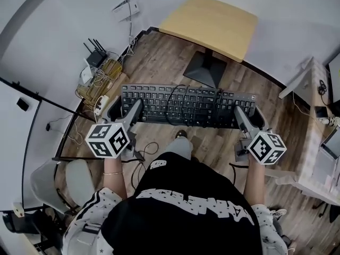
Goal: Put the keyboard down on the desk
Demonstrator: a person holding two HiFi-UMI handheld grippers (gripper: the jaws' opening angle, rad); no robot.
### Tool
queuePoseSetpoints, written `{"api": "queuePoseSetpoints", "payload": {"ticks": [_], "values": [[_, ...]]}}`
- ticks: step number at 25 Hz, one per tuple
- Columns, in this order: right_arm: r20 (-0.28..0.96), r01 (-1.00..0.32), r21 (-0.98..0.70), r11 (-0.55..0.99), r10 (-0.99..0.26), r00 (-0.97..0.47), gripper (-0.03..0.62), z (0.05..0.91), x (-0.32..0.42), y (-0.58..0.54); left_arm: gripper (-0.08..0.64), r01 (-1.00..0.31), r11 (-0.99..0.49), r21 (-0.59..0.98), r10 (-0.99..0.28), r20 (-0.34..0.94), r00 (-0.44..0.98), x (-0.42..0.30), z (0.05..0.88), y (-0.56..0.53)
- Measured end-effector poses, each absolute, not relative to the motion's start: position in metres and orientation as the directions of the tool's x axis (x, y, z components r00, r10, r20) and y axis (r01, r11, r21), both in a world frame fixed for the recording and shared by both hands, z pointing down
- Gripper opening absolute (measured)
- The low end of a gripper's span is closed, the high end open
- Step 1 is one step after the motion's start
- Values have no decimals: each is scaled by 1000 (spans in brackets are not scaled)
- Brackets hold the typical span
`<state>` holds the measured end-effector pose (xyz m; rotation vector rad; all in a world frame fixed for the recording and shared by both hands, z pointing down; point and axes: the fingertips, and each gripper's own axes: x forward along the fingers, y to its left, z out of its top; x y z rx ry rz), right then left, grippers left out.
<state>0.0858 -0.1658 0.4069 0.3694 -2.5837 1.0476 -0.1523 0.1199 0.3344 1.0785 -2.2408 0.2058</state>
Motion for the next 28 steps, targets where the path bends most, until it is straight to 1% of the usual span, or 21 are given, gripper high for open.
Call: {"api": "queuePoseSetpoints", "payload": {"ticks": [7,14,19,28], "values": [[385,-357,-611,706,-129,-914,341,414,82,-164,275,-751,645,142,-667,584,-462,-159,348,122],[355,-380,-547,746,-205,-912,341,413,86,-157,276,-779,597,191,-743,498,-447,-167,374,123],[363,-385,-527,758,-209,-908,341,408,87,-162,276,-772,595,222,-750,499,-435,-166,379,120],[367,-389,-545,743,-205,-907,341,412,87,-160,278,-775,595,211,-746,504,-435,-168,379,120]]}}
